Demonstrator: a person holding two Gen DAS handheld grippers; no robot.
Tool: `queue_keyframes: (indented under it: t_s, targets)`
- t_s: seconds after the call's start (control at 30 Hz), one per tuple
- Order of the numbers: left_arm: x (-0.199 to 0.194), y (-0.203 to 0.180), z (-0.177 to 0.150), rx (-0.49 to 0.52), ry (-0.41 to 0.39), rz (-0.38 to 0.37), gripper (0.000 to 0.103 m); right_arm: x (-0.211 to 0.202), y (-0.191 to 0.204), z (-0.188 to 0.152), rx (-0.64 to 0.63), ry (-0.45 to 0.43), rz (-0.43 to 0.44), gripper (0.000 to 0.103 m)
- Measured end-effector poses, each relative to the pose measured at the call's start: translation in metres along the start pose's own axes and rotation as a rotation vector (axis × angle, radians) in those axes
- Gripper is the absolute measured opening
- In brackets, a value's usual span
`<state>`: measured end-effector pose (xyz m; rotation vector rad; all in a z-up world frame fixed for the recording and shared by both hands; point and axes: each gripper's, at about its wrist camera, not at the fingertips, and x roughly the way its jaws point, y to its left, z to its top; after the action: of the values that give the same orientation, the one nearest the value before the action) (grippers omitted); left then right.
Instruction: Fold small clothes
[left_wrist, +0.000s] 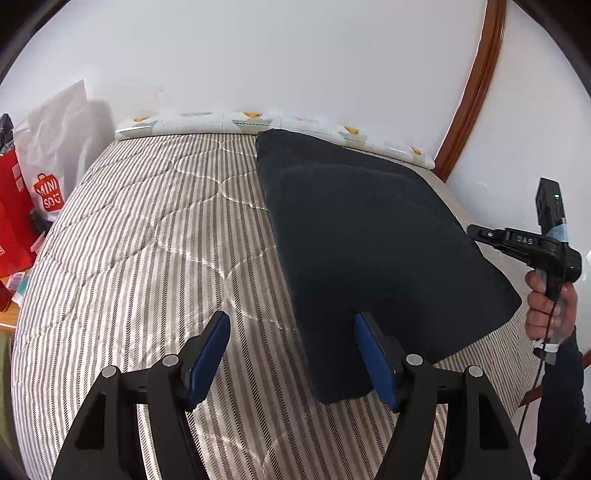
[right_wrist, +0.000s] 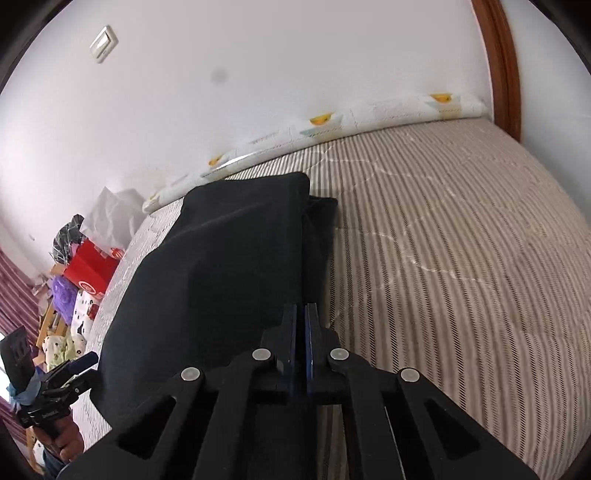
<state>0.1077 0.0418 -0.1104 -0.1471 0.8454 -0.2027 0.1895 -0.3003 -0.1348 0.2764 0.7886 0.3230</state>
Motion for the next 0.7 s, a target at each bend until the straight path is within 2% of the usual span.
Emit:
queue_keyframes:
  t_s: [0.17, 0.23, 0.3, 0.33, 0.5, 0.6, 0.7]
  targets:
    - [-0.005, 0.002, -0.005, -0.015, -0.013, -0.017, 0.067, -0.024, -0.008, -0.009, 0.021, -0.023, -0.004, 0.008]
    - [-0.006, 0.002, -0.006, -0.017, -0.018, -0.021, 0.067, -0.029, -0.011, -0.013, 0.032, -0.009, 0.017, 0.026]
    - [-0.006, 0.001, -0.008, -0.012, -0.021, -0.024, 0.067, -0.032, -0.011, -0.019, 0.042, -0.012, 0.038, 0.037]
    - [-0.006, -0.001, -0.009, -0.006, -0.026, -0.023, 0.067, -0.031, -0.01, -0.02, 0.04, -0.011, 0.046, 0.037]
    - [-0.007, -0.002, -0.013, -0.007, -0.032, -0.018, 0.068, -0.008, -0.009, -0.024, 0.068, 0.02, 0.038, 0.037]
    - [-0.008, -0.002, -0.014, -0.001, -0.029, -0.012, 0.069, 0.0, -0.005, -0.022, 0.041, 0.02, 0.046, 0.007]
    - [-0.008, -0.004, -0.016, 0.005, -0.028, 0.004, 0.069, -0.008, -0.003, -0.025, 0.005, -0.032, 0.026, 0.006]
